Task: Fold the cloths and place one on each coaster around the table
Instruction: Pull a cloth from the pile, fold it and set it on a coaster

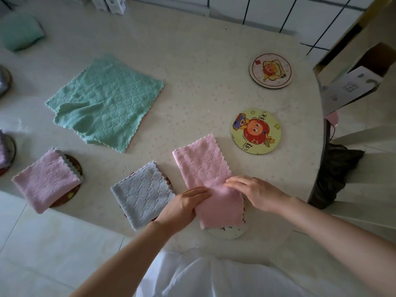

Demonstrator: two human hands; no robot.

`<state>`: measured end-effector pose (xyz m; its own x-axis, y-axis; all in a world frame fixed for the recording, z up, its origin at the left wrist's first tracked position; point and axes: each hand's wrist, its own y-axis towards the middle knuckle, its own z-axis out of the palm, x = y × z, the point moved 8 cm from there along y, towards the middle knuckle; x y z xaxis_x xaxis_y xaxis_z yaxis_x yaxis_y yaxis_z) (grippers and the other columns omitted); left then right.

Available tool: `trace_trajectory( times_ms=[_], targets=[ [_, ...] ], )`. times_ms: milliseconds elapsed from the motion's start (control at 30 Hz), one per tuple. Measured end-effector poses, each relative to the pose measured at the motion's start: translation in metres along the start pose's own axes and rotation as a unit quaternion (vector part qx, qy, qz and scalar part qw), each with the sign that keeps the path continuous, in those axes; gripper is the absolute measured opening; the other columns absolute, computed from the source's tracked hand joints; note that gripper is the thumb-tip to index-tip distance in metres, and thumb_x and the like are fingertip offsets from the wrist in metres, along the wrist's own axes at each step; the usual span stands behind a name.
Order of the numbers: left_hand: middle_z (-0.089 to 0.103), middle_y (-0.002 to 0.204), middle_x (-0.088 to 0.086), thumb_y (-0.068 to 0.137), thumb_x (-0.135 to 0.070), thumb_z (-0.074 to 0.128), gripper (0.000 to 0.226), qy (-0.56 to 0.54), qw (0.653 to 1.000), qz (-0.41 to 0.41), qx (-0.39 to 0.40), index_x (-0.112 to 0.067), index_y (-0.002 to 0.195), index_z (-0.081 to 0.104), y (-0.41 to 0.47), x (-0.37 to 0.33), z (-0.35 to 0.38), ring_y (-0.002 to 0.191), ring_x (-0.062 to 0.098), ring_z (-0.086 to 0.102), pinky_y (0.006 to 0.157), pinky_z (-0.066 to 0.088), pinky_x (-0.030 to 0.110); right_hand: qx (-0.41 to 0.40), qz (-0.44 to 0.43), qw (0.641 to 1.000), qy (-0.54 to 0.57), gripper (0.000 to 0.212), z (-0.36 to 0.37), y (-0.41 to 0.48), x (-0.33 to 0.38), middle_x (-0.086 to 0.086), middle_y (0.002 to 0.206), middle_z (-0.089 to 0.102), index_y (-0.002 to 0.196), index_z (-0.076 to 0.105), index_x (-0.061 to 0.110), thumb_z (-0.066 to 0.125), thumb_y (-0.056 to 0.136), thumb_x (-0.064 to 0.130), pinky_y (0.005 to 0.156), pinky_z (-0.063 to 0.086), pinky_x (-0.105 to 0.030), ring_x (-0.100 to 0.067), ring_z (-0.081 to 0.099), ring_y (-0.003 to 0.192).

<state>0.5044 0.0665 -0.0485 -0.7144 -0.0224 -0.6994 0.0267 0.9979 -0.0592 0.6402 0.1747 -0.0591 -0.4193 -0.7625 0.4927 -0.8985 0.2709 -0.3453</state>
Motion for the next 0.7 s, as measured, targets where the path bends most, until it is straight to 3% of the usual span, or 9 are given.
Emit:
trace_trajectory(
  times_ms=[167, 233, 300, 333, 400, 433, 500, 600, 700],
  targets=[
    [0.073, 0.101, 0.008, 0.081, 0.005, 0.059, 0.043, -0.082, 0.987, -0.132, -0.035, -0.014, 0.119, 0.066, 0.004, 0.020, -0.015, 0.080, 0.014, 0.070, 0.070, 0.053, 0.013, 0.025, 0.044, 0.995, 0.087, 0.069, 0.000, 0.017, -0.012, 0.011, 0.132, 0.051, 0.132, 0.048, 0.027, 0.048, 0.079, -0.017, 0.098, 0.045, -0.027, -0.004, 0.047, 0.119],
    [0.073, 0.087, 0.005, 0.089, 0.000, 0.056, 0.030, -0.113, 0.972, -0.205, -0.022, -0.009, 0.114, 0.067, 0.009, 0.028, -0.018, 0.062, 0.006, 0.066, 0.056, 0.051, 0.015, 0.044, 0.084, 0.982, 0.162, 0.056, -0.006, 0.027, -0.019, 0.008, 0.121, 0.061, 0.127, 0.054, 0.027, 0.060, 0.081, -0.005, 0.089, 0.050, -0.023, -0.003, 0.057, 0.104],
    [0.065, 0.069, 0.003, 0.095, -0.013, 0.052, 0.022, -0.171, 0.941, -0.293, -0.011, 0.002, 0.096, 0.068, 0.015, 0.045, -0.016, 0.044, 0.000, 0.052, 0.046, 0.044, 0.018, 0.053, 0.119, 0.970, 0.208, 0.045, -0.015, 0.040, -0.025, 0.005, 0.112, 0.066, 0.124, 0.056, 0.027, 0.062, 0.085, 0.006, 0.074, 0.053, -0.018, -0.002, 0.062, 0.088],
    [0.062, 0.066, 0.006, 0.096, -0.023, 0.052, 0.031, -0.210, 0.917, -0.338, -0.012, 0.003, 0.087, 0.066, 0.017, 0.054, -0.015, 0.044, 0.003, 0.052, 0.046, 0.046, 0.025, 0.053, 0.126, 0.966, 0.217, 0.036, -0.021, 0.047, -0.024, 0.005, 0.103, 0.068, 0.120, 0.058, 0.026, 0.061, 0.087, 0.011, 0.065, 0.051, -0.015, 0.000, 0.062, 0.078],
    [0.067, 0.078, 0.021, 0.093, -0.041, 0.053, 0.046, -0.295, 0.864, -0.407, -0.036, 0.003, 0.085, 0.065, 0.022, 0.072, -0.017, 0.064, 0.026, 0.067, 0.059, 0.058, 0.043, 0.039, 0.151, 0.963, 0.220, 0.009, -0.030, 0.061, -0.028, 0.000, 0.077, 0.066, 0.097, 0.064, 0.022, 0.057, 0.092, 0.025, 0.049, 0.040, -0.016, -0.007, 0.058, 0.057],
    [0.067, 0.087, 0.027, 0.093, -0.043, 0.053, 0.052, -0.330, 0.839, -0.430, -0.047, 0.007, 0.089, 0.064, 0.024, 0.079, -0.019, 0.075, 0.036, 0.069, 0.064, 0.058, 0.051, 0.020, 0.160, 0.964, 0.209, 0.020, -0.034, 0.070, -0.032, -0.006, 0.070, 0.063, 0.086, 0.063, 0.015, 0.055, 0.093, 0.032, 0.048, 0.036, -0.020, -0.014, 0.055, 0.054],
    [0.066, 0.096, 0.029, 0.095, -0.042, 0.050, 0.053, -0.385, 0.797, -0.463, -0.046, 0.010, 0.100, 0.061, 0.028, 0.087, -0.019, 0.082, 0.040, 0.068, 0.068, 0.058, 0.053, 0.003, 0.183, 0.965, 0.189, 0.037, -0.037, 0.082, -0.038, -0.010, 0.063, 0.057, 0.075, 0.056, 0.007, 0.053, 0.093, 0.039, 0.050, 0.032, -0.027, -0.017, 0.048, 0.051],
    [0.066, 0.100, 0.027, 0.097, -0.039, 0.047, 0.044, -0.444, 0.743, -0.500, -0.027, 0.003, 0.105, 0.058, 0.027, 0.089, -0.013, 0.087, 0.040, 0.068, 0.074, 0.057, 0.054, 0.017, 0.205, 0.960, 0.192, 0.039, -0.031, 0.098, -0.045, 0.000, 0.054, 0.043, 0.064, 0.046, 0.014, 0.055, 0.091, 0.040, 0.050, 0.027, -0.028, -0.014, 0.038, 0.048],
    [0.066, 0.101, 0.027, 0.098, -0.037, 0.046, 0.039, -0.471, 0.714, -0.518, -0.013, 0.000, 0.101, 0.058, 0.027, 0.091, -0.009, 0.090, 0.042, 0.067, 0.079, 0.054, 0.057, 0.034, 0.244, 0.946, 0.211, 0.041, -0.028, 0.108, -0.054, 0.003, 0.053, 0.039, 0.060, 0.040, 0.018, 0.061, 0.085, 0.043, 0.053, 0.026, -0.028, -0.015, 0.037, 0.051]
  ],
)
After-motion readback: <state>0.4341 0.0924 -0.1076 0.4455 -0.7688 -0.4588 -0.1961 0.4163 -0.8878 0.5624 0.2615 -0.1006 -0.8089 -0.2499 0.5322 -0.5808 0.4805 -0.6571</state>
